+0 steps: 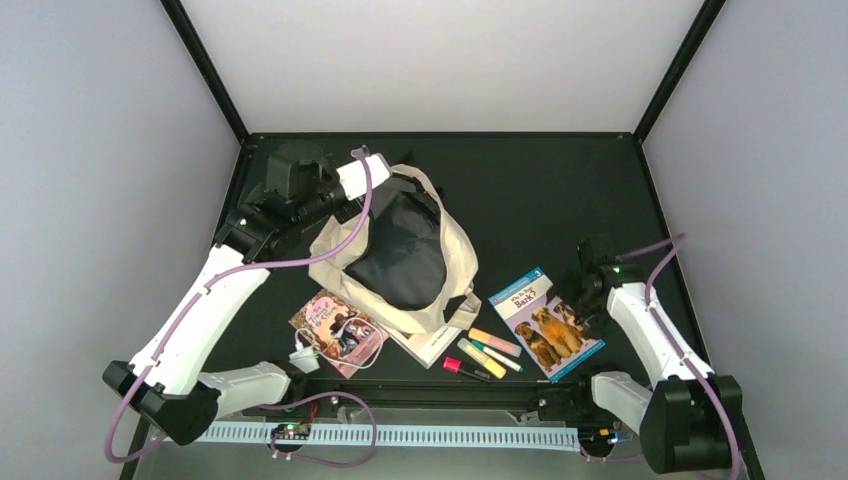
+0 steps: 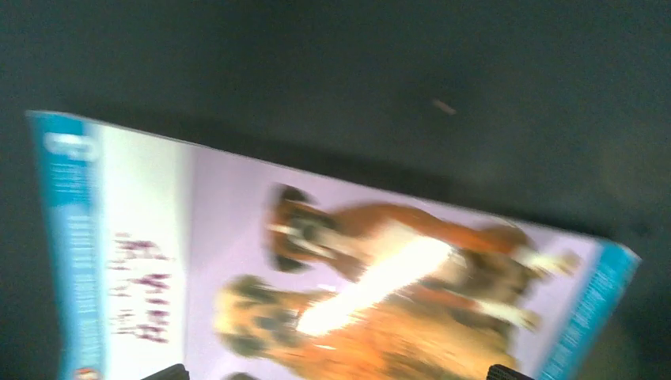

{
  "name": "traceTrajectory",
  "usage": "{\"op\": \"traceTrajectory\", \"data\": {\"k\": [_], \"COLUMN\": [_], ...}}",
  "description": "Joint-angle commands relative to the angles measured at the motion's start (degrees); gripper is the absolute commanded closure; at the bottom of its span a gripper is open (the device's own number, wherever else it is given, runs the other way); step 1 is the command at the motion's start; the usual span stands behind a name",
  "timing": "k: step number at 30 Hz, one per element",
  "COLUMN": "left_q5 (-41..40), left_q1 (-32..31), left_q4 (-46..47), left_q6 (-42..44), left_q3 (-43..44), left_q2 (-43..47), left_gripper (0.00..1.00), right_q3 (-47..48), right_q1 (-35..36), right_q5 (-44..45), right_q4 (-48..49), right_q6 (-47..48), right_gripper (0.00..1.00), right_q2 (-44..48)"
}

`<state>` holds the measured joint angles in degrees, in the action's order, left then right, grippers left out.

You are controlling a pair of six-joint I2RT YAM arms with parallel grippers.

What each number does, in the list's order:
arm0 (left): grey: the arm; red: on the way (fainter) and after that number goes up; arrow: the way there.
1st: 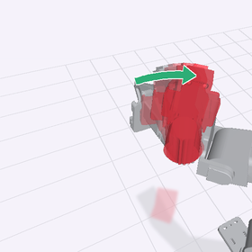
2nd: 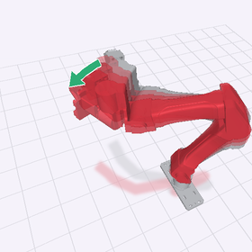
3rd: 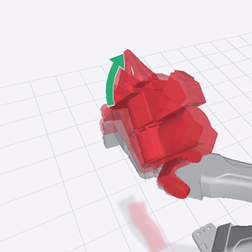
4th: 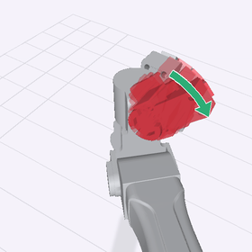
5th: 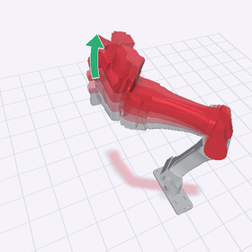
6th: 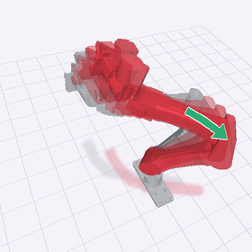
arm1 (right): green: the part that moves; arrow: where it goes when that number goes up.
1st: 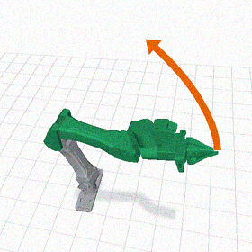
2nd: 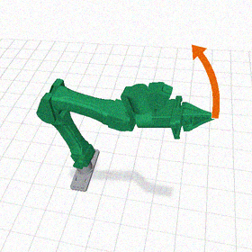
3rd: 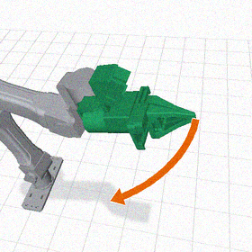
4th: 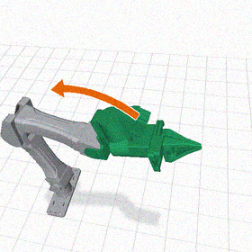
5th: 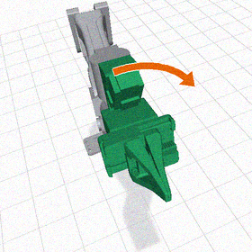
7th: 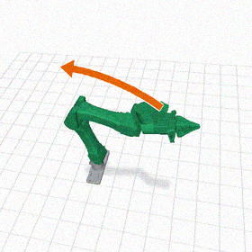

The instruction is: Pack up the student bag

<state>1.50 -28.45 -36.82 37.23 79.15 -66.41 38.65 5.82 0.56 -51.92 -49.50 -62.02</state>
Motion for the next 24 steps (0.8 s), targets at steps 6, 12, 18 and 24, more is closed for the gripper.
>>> {"op": "traceTrajectory", "data": {"k": [6,12,18,24], "left_q5": [2.47,2.98,2.75,1.77], "left_q1": [0.33,0.37,0.39,0.37], "left_q4": [1.81,2.18,2.39,3.7], "left_q6": [-1.38,-1.33,-0.96,-0.63], "left_q3": [-1.49,-1.63,-1.44,-2.51], "left_q2": [3.77,4.3,4.02,3.1], "left_gripper": [0.98,0.98,0.98,0.98], "right_q3": [-10.0,-15.0,-9.54,-4.82], "right_q1": [-2.01,-2.01,-1.26,-1.11], "right_q5": [1.7,-5.25,-2.97,-13.33], "right_q4": [-8.73,0.8,9.76,33.93], "right_q6": [-18.58,-24.01,-17.28,-2.97], "right_gripper": [0.0,0.0,0.0,0.02], "right_q2": [4.82,0.2,-4.85,-11.2]}}
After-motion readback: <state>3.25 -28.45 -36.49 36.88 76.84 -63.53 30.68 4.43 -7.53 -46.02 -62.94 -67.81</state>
